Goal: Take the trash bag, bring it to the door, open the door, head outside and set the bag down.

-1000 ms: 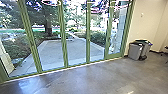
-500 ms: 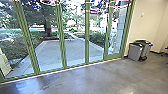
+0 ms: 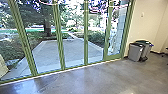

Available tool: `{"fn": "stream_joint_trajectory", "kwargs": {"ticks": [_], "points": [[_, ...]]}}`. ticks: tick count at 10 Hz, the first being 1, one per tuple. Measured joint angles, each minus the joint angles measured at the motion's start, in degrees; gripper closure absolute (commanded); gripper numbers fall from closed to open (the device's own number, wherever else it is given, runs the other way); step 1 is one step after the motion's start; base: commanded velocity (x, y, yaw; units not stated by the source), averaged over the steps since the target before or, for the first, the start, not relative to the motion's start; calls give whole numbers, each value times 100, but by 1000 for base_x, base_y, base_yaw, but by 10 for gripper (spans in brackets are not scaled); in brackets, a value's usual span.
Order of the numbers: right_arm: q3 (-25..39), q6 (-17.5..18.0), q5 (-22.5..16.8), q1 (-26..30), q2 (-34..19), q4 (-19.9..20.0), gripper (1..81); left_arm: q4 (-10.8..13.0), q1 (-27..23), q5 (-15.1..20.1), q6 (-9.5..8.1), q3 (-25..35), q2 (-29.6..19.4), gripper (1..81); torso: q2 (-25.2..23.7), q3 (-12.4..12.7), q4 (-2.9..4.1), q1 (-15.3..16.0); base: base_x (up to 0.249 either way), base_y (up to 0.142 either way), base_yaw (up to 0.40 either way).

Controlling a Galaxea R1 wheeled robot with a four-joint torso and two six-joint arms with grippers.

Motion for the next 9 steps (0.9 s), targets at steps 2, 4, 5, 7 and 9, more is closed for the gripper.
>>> {"fn": "stream_joint_trajectory", "kwargs": {"ticks": [2, 4, 5, 7, 9], "points": [[-4, 2, 2, 0, -9, 0, 10, 0, 0, -1, 2, 0, -2, 811, 0, 0, 0, 2, 138, 0, 0], [-4, 2, -4, -2, -24, 0, 10, -2, 18, 2, 2, 2, 9, 811, -2, 2, 0, -2, 138, 0, 0], [-6, 2, -12, -2, -11, 0, 10, 0, 9, -1, 2, 2, -2, 811, -2, 0, 0, -2, 138, 0, 0], [-4, 2, 7, 17, -2, 0, 10, 0, -2, -4, 2, 0, -5, 811, 0, 2, 0, 0, 138, 0, 0], [-4, 2, 0, 9, 0, -1, 10, 0, 9, -1, 2, 0, -5, 811, 0, 2, 0, 0, 138, 0, 0]]}}
